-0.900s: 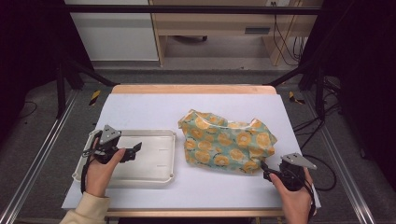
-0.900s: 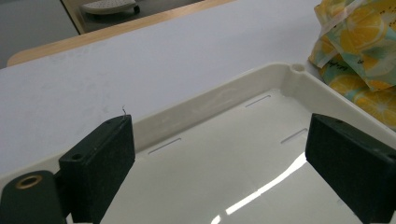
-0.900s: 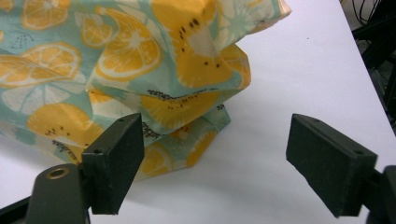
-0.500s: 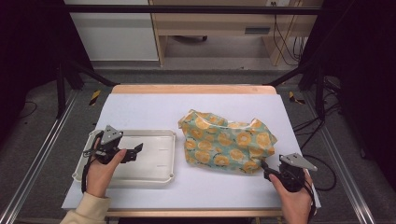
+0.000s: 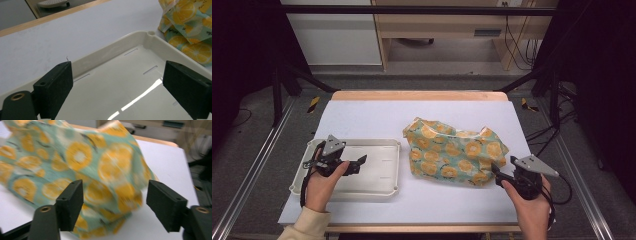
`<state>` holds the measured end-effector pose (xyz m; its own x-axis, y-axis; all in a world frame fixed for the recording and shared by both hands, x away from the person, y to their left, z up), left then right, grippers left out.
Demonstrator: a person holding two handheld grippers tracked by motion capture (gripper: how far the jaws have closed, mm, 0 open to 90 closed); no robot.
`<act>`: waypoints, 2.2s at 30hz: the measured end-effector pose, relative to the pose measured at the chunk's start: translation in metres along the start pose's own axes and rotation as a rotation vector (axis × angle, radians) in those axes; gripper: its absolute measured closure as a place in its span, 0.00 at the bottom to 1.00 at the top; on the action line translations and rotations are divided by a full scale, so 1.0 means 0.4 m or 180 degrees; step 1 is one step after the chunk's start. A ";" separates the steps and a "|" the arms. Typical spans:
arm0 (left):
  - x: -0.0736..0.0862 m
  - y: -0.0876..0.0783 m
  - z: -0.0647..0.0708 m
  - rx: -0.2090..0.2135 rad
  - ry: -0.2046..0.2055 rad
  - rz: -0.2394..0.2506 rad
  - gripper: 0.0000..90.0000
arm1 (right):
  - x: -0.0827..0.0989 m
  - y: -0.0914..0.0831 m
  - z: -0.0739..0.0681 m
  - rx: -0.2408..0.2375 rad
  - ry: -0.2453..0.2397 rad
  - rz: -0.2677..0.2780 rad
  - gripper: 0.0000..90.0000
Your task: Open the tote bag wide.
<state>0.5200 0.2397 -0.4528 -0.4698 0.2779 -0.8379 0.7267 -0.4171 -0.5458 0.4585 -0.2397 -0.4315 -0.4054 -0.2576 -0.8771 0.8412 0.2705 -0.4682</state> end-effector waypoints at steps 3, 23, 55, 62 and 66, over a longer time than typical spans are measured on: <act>-0.001 -0.001 0.004 0.0008 0.0005 0.0004 0.11 | -0.056 0.028 -0.003 -0.0078 -0.0153 -0.0094 0.22; -0.030 -0.018 0.035 0.0124 0.0107 0.0089 0.11 | -0.145 0.216 0.029 -0.0461 0.0113 -0.0682 0.73; -0.166 0.069 0.414 0.0996 0.1116 0.0014 0.16 | 0.107 0.000 -0.181 -0.0746 -0.0233 -0.0070 0.95; -0.106 0.099 0.427 0.1050 0.1116 -0.0176 0.65 | 0.124 -0.004 -0.183 -0.0671 -0.0353 -0.0179 0.89; -0.068 0.088 0.418 0.1076 0.1101 -0.0190 0.80 | 0.125 -0.010 -0.183 -0.0665 -0.0336 -0.0177 0.75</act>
<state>0.4744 0.0729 -0.4502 -0.2699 0.5572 -0.7853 0.4733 -0.6335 -0.6121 0.4085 -0.1857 -0.4815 -0.4002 -0.3699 -0.8384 0.7218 0.4364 -0.5371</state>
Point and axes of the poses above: each handheld gripper's, and its own axes: y roughly forward along the jaws, x roughly out of its underside, z roughly to its right, the point moved 6 cm from there along y, roughly forward along the jaws, and after that the axes turned 5 degrees about -y, right-handed, at the moved point
